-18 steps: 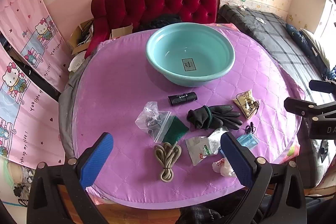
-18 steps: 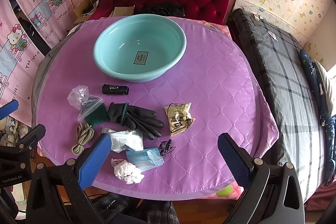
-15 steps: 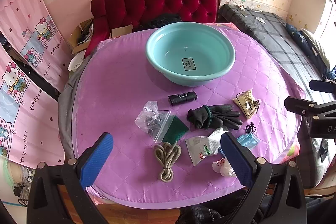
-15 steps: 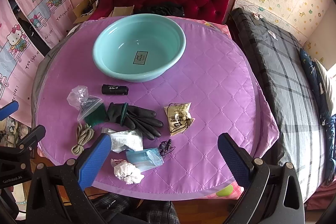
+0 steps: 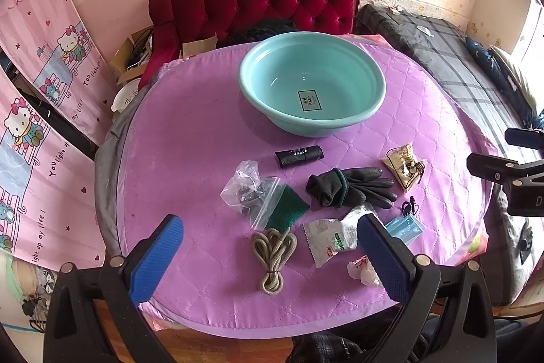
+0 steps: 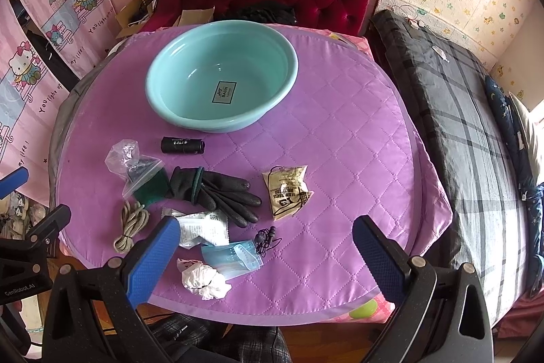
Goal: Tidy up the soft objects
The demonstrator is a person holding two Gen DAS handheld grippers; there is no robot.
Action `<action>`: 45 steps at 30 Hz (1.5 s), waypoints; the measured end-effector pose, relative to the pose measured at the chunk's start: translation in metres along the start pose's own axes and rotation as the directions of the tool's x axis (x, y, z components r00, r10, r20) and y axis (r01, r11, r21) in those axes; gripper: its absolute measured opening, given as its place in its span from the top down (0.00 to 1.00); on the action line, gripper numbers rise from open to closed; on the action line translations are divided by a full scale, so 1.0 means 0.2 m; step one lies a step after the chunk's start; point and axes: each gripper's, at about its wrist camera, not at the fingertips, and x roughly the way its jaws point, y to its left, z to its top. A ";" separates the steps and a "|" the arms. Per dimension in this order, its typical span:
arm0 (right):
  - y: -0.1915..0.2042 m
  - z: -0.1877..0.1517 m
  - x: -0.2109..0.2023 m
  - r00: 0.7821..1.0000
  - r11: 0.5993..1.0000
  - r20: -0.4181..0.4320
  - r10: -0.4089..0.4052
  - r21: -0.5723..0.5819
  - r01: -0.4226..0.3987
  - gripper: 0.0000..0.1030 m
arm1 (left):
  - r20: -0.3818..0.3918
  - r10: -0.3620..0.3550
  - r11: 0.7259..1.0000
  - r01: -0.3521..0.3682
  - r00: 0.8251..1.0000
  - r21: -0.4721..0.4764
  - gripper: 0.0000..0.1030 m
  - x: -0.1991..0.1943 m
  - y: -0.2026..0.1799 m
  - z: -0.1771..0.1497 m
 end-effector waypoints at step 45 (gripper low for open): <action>0.01 0.00 0.03 0.999 0.999 -0.012 0.032 -0.020 -0.032 0.00 | -0.034 -0.001 1.000 0.001 0.999 0.000 0.00 0.04 0.01 -0.03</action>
